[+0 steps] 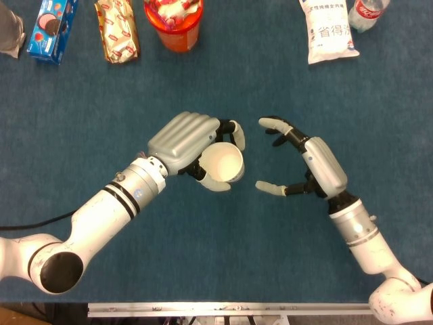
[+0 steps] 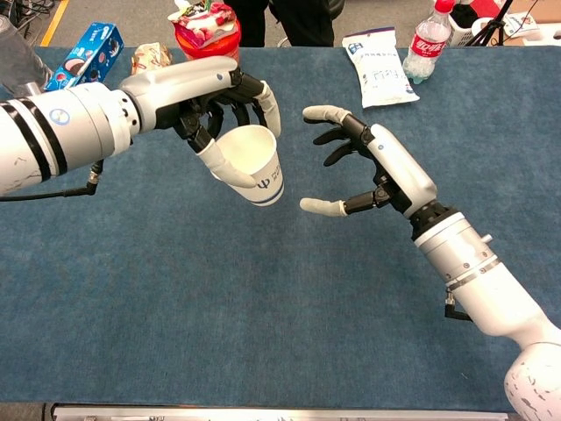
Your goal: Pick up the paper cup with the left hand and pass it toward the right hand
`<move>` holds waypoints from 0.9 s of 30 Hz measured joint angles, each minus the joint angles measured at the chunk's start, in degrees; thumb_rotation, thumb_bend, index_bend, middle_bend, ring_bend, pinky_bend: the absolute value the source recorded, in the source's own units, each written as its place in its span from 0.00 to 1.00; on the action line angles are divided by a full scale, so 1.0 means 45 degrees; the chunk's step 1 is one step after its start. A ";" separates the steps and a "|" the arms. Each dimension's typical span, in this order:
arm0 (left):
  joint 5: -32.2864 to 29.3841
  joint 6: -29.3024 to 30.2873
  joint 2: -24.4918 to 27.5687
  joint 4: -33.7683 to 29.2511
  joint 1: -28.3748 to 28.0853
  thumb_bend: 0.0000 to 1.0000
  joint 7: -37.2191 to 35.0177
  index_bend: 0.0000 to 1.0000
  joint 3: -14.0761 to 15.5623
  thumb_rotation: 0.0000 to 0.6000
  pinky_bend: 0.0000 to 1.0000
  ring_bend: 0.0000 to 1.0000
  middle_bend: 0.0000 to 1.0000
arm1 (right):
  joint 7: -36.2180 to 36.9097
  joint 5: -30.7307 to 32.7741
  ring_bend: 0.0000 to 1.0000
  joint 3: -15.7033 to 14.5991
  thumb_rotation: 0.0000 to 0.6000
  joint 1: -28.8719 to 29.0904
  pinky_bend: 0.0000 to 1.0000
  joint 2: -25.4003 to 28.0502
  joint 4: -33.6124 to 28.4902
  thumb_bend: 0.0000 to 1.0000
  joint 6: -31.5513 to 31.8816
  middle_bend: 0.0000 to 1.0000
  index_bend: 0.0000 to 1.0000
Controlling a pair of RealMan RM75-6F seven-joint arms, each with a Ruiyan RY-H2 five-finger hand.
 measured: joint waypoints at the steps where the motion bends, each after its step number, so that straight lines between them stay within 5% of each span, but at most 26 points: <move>1: 0.0021 0.0019 -0.0023 0.0004 -0.0006 0.00 -0.0002 0.41 0.0005 1.00 0.68 0.43 0.39 | 0.0009 0.0014 0.25 0.0002 1.00 0.0005 0.37 -0.0037 0.0008 0.00 -0.0004 0.20 0.19; 27: 0.0281 0.0061 -0.0699 0.0156 -0.0399 0.00 -0.0143 0.41 -0.0046 1.00 0.70 0.43 0.39 | 0.0448 0.0223 0.27 0.0114 1.00 0.0134 0.39 -0.0929 0.0452 0.00 0.0058 0.26 0.19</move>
